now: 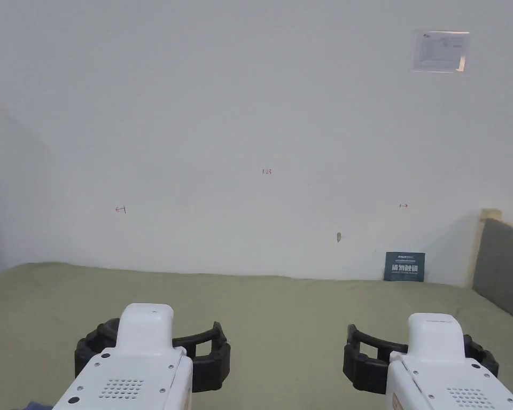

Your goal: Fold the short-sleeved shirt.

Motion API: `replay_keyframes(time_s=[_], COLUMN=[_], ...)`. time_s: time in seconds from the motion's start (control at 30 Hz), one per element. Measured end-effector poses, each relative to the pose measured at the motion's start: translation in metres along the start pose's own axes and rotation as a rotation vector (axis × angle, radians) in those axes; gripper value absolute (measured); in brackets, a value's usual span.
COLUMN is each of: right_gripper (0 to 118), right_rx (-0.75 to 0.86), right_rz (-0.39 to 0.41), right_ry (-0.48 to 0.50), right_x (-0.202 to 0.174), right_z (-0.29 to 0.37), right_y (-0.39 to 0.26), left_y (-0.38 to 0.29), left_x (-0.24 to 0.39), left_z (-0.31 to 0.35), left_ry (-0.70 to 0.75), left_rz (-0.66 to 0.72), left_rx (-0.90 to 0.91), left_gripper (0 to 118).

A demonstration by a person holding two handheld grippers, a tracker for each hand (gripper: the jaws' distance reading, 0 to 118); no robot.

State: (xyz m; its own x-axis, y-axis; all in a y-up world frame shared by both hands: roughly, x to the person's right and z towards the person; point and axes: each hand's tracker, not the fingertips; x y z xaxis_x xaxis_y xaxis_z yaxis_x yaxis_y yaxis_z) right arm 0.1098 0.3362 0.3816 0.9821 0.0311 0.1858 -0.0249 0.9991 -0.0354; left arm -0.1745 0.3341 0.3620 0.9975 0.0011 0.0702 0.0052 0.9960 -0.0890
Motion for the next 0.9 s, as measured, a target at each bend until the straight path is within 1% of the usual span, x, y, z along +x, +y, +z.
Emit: replay_keyframes(time_s=[0.13,0.3,0.47,0.63,0.8,0.87,0.9], right_gripper=[118,118,118,118,118,117,115], right_rx=[-0.005,-0.004,-0.015,-0.030,-0.046,-0.053,-0.057], right_rz=[0.005,0.018,-0.004,0.039,0.011,0.010,0.015], right_ry=[0.000,0.006,0.003,-0.010,-0.010,-0.010,-0.011], right_x=[-0.0005,-0.0014,0.0006,0.0012,0.0012,0.0010,0.0010], right_z=[0.0016,0.0027,0.0025,-0.0025,-0.0034,-0.0043,-0.0045], right_y=[0.0000,-0.0019,-0.0035,-0.0045,-0.0056,-0.0063,-0.0071], left_y=[0.0017,0.0016,0.0007,0.0018,0.0016,0.0015,0.0012], left_x=[0.0023,0.0022,0.0001,-0.0003,-0.0018,-0.0028,-0.0028], left_z=[0.0012,0.0014,0.0016,0.0009,-0.0011,-0.0024,-0.0029], left_ry=[-0.002,-0.031,-0.015,-0.017,0.010,0.009,0.010], left_rz=[-0.008,0.028,0.049,0.025,0.035,0.039,0.034], left_rx=[-0.001,-0.037,-0.033,-0.029,-0.035,-0.043,-0.050], left_gripper=[118,118,118,118,118,118,118])
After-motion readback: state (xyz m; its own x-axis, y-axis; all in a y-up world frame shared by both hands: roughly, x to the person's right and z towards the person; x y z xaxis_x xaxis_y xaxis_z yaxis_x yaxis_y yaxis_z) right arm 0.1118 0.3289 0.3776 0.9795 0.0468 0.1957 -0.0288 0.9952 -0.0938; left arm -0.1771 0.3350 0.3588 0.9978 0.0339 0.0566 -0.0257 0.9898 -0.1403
